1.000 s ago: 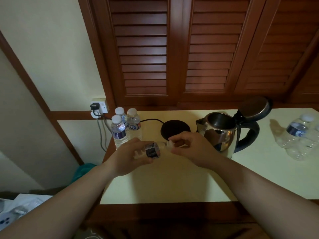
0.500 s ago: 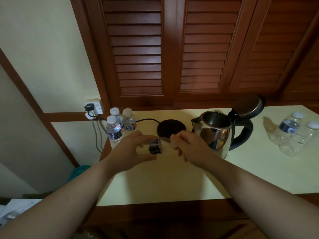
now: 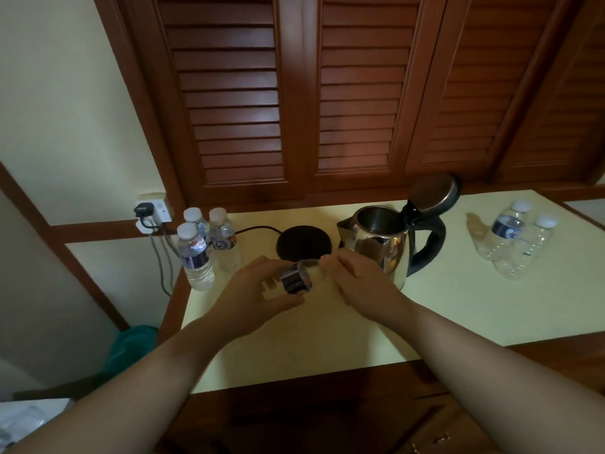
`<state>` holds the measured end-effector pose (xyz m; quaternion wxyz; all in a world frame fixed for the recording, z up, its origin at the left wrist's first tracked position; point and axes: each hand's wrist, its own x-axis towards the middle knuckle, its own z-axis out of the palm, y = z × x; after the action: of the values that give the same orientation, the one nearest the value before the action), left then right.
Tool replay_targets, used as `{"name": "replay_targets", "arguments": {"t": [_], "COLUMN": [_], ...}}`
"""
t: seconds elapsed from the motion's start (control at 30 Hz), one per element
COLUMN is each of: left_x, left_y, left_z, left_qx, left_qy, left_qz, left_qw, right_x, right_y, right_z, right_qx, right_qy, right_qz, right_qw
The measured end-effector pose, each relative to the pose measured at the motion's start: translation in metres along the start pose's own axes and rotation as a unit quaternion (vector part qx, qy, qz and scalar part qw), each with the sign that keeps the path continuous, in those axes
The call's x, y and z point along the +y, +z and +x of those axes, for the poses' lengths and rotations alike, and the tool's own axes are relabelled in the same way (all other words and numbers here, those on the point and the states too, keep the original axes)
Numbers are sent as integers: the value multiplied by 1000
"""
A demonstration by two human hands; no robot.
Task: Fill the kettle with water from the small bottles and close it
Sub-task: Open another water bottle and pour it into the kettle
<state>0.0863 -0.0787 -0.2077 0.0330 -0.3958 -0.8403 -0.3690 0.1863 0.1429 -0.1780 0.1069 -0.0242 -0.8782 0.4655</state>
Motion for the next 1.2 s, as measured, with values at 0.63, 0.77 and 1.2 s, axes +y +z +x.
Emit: {"name": "replay_targets", "arguments": {"t": [0.63,0.77,1.2], "left_x": [58,53,49], "left_y": [139,145,145], "left_z": [23,23,15], "left_qx": [-94,-97,-105], "left_qy": [17,50,37], "left_qz": [-2,19,10], "left_qw": [995,994,994], "right_x": [101,139,168], "right_y": [-165,-199,-222], "right_z": [-95,-101,-90], "right_qx": [309,400,428], "right_qy": [124,192,280], "right_qz": [17,-62,-106], "right_qw": [943,894,853]}}
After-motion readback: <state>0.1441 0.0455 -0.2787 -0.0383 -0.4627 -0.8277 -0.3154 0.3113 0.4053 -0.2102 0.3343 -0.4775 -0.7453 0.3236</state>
